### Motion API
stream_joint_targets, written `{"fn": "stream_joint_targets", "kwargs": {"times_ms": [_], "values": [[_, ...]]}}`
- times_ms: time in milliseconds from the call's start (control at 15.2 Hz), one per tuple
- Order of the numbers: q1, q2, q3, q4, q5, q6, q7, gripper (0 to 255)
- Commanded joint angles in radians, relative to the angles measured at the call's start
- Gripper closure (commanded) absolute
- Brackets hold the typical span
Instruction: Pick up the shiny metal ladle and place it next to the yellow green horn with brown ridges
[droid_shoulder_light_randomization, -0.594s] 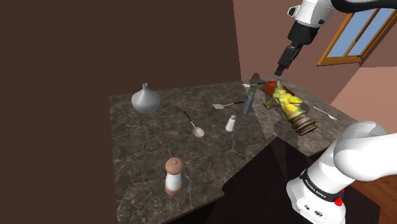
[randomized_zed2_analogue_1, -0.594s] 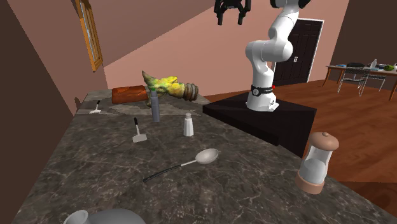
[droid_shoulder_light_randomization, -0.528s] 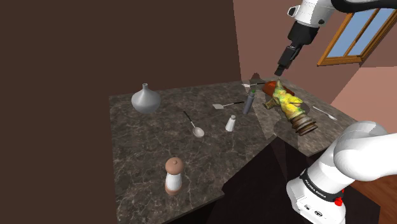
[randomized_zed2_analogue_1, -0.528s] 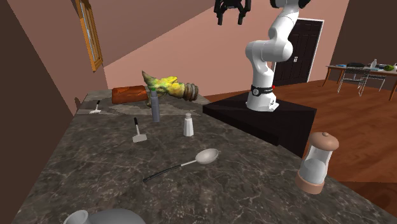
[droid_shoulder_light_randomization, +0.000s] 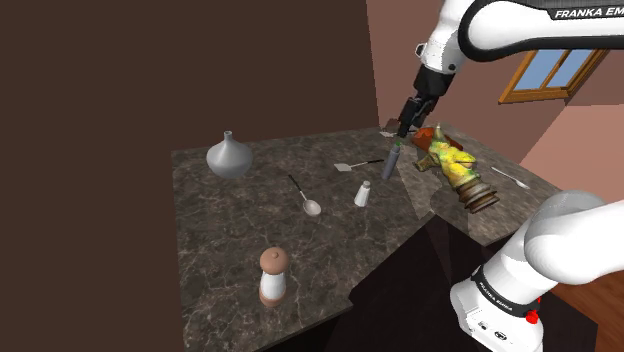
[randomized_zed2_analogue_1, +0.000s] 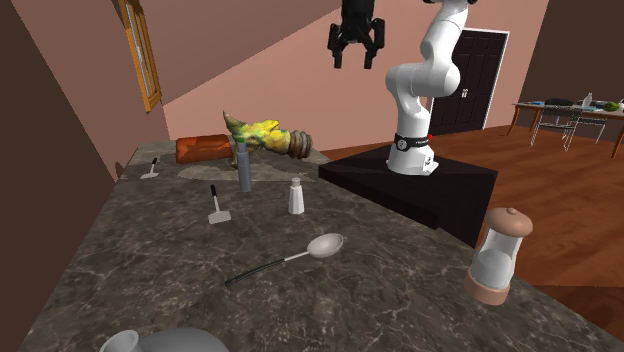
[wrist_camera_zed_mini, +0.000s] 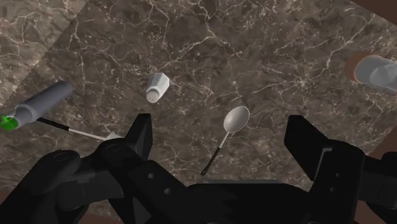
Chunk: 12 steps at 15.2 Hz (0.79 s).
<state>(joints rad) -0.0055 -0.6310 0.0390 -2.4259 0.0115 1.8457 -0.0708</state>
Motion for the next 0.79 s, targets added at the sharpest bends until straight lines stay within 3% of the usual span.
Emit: {"fn": "stream_joint_targets", "kwargs": {"times_ms": [0,726], "values": [[0.001,0.068,0.014,-0.002,0.013,0.068,0.031,0],[-0.001,0.452,0.061,0.050,0.053,0.384,0.167,0]]}}
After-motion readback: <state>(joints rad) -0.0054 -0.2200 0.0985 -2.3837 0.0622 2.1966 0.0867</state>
